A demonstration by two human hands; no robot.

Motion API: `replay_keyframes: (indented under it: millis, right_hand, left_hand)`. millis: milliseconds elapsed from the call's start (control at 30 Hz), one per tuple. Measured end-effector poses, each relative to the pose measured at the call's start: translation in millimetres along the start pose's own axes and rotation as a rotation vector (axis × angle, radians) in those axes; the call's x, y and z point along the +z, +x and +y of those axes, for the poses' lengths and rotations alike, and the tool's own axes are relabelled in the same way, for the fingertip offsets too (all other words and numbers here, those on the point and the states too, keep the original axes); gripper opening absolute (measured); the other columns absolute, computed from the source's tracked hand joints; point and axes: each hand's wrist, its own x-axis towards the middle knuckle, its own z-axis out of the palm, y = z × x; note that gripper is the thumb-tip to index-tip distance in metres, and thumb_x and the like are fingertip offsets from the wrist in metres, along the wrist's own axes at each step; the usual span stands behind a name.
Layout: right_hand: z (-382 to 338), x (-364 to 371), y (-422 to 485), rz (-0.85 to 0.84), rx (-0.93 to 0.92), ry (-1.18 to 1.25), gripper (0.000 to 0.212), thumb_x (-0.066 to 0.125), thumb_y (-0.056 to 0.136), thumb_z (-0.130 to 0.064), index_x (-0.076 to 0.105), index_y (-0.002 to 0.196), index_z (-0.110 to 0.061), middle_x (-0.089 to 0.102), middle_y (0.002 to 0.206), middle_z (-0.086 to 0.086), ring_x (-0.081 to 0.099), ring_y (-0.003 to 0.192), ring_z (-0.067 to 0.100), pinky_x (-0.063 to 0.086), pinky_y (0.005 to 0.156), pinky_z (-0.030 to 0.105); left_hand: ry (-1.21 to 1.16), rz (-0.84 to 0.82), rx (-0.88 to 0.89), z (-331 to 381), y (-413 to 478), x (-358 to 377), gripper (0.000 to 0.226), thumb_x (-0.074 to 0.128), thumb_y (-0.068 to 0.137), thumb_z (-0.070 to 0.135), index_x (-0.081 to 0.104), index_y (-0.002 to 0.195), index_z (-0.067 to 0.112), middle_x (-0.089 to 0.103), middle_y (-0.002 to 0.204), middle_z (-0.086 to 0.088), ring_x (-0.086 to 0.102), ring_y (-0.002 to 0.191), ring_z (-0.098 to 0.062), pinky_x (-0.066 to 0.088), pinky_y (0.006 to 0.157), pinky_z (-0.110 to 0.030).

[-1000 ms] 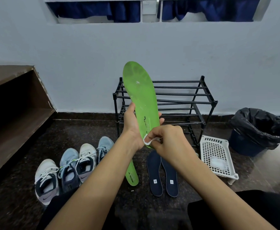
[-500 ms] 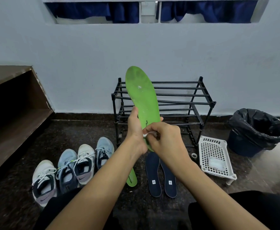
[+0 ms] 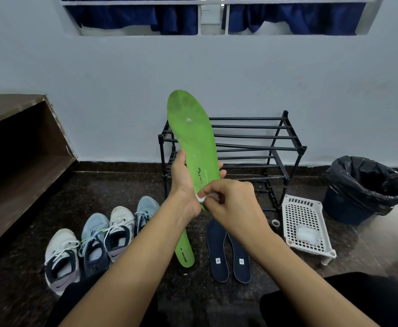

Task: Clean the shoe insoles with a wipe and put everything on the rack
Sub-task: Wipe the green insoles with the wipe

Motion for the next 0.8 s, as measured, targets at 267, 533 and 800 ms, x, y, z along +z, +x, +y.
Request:
replay_keyframes:
  millis: [267, 533, 800]
  right_hand:
    - [-2.2, -8.2, 3.0, -0.168, 0.051, -0.127, 0.023, 0.060, 0.084, -0.006, 0.075, 0.090, -0.023, 0.070, 0.093, 0.004, 0.065, 0.082, 0.018, 0.047, 0.075, 0.016]
    - [-7.2, -3.5, -9.3, -0.239, 0.036, -0.499, 0.031, 0.049, 0.083, 0.005, 0.066, 0.097, -0.016, 0.058, 0.100, 0.004, 0.057, 0.085, 0.024, 0.046, 0.067, 0.028]
    - [-5.8, -2.6, -2.7, -0.135, -0.038, -0.499, 0.022, 0.054, 0.082, 0.002, 0.065, 0.097, -0.010, 0.057, 0.100, 0.002, 0.051, 0.100, 0.021, 0.049, 0.074, 0.035]
  left_hand:
    - [-0.005, -0.008, -0.045, 2.7, -6.5, 0.3, 0.067, 0.033, 0.097, 0.059, 0.069, 0.102, 0.003, 0.070, 0.087, -0.020, 0.066, 0.072, -0.033, 0.053, 0.074, -0.037]
    - [0.018, 0.036, -0.048, -1.4, -5.7, -0.2, 0.072, 0.028, 0.098, 0.063, 0.066, 0.107, 0.003, 0.069, 0.092, -0.021, 0.065, 0.076, -0.032, 0.053, 0.078, -0.039]
    - [0.026, 0.031, -0.088, -3.6, -8.9, 3.8, 0.069, 0.029, 0.098, 0.061, 0.068, 0.105, 0.004, 0.068, 0.093, -0.021, 0.063, 0.082, -0.031, 0.050, 0.077, -0.036]
